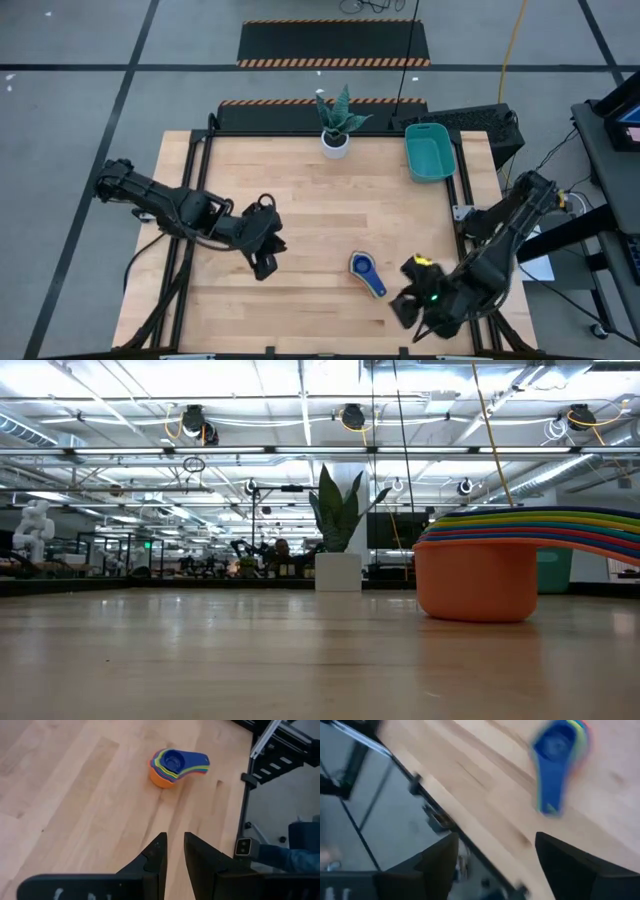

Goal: Nest measuring cups in basket
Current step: Put the nested measuring cups into the green bin

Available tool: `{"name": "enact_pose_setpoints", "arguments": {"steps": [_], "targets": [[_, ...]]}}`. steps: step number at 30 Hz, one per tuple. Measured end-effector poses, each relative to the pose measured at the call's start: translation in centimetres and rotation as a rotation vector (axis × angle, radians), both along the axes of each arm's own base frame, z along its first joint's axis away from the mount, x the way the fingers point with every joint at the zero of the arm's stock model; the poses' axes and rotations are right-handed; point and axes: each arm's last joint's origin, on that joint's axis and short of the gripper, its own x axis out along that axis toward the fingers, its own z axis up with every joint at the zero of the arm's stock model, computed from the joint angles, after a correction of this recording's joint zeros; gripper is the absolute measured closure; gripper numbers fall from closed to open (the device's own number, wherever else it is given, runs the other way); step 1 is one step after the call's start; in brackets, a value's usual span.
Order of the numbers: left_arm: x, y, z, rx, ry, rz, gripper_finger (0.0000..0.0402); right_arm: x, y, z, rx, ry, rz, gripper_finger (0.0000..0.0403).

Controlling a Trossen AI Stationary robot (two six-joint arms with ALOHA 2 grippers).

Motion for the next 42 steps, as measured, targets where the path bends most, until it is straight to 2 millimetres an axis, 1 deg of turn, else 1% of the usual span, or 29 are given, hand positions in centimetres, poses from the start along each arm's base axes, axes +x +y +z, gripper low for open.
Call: {"name": "enact_pose_setpoints", "arguments": {"steps": [2,6,8,10,12,15,20,25,31,36,42], "targets": [[-0.2,-0.5,0.0,0.004,-0.006,0.004,0.0334,0.6,0.4,-0.8,-0.050,-0.001,0.008,0.0126],[-0.5,-1.1,0.0,0.001,-0.010,0.003,0.0335,1.4,0.0,-2.6,-0.116,0.151,0.050,0.0075],[-0.6,-1.3,0.0,-0.002,-0.010,0.001,0.0334,1.8,-0.3,-3.2,-0.165,0.191,0.063,0.0050],[-0.6,-1.4,0.0,-0.008,-0.012,0.001,0.0334,2.3,-0.7,-3.7,-0.201,0.216,0.080,0.0032],[-0.6,-1.4,0.1,-0.017,-0.013,0.010,0.0335,2.8,-1.0,-4.0,-0.220,0.224,0.098,0.0023],[-0.6,-1.6,0.1,-0.031,-0.016,0.019,0.0334,3.7,-1.5,-4.8,-0.226,0.266,0.096,0.0019],[-0.6,-1.8,0.2,-0.038,-0.029,0.012,0.0335,4.8,-2.6,-6.7,-0.135,0.352,0.061,0.0016],[-0.6,-1.8,0.2,-0.037,-0.030,0.010,0.0335,5.7,-3.4,-8.5,-0.071,0.331,0.040,0.0004],[-0.6,-1.8,0.2,-0.031,-0.027,-0.009,0.0334,6.1,-3.7,-10.8,-0.045,0.290,0.045,0.0003],[-0.6,-1.8,0.2,-0.018,-0.028,-0.023,0.0335,6.3,-3.6,-12.9,0.011,0.231,0.059,0.0004],[-0.6,-1.8,0.2,-0.009,-0.029,-0.032,0.0335,5.6,-4.1,-15.1,0.007,0.242,0.054,0.0009]]}}
